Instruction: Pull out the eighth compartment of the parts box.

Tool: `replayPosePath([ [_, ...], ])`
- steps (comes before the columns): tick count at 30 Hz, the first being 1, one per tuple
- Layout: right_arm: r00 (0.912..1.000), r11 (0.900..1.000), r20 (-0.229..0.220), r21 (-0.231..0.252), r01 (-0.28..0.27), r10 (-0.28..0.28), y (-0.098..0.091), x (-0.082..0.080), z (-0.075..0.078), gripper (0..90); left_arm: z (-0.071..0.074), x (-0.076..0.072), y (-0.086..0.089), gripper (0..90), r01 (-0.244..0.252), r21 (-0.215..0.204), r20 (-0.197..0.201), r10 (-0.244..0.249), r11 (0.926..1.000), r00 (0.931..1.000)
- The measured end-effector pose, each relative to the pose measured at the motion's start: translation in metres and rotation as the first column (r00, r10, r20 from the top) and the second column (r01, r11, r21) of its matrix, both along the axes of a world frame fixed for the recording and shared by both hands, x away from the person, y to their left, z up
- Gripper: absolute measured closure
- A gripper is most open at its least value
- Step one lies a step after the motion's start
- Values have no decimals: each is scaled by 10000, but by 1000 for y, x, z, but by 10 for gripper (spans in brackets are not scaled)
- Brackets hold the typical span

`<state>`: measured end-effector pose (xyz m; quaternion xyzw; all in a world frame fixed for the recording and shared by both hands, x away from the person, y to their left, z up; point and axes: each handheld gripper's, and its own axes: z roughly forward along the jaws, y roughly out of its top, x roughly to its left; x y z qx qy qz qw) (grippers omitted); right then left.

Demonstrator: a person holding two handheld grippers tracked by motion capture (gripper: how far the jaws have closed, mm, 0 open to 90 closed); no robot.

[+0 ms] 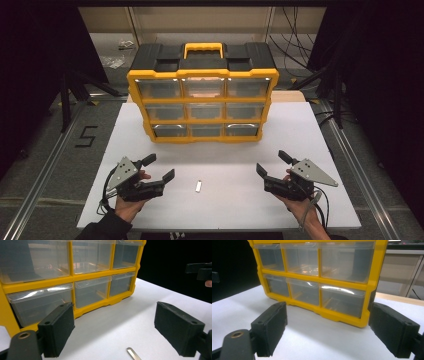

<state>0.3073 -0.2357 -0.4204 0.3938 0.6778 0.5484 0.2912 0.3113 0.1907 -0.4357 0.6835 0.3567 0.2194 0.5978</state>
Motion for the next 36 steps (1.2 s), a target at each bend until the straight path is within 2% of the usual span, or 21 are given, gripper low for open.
replayPosePath([
  [13, 10000, 10000, 42, -43, 2, -2, 0, 0, 0, 162, 0, 0, 0, 156, -15, -8, -6, 15, 10000, 10000],
  [31, 9996, 9993, 281, -362, -94, 104, 5, -1, 0, 166, 0, 0, 0, 156, -43, -1, 10, 43, 10000, 10000],
  [32, 9986, 9975, 461, -672, -223, 254, 8, -2, 0, 165, 0, 0, 0, 156, -43, -1, 14, 43, 10000, 10000],
  [36, 9967, 9939, 615, -1007, -457, 521, 13, -3, 0, 164, 0, 0, 0, 156, -59, -26, 5, 59, 10000, 10000],
])
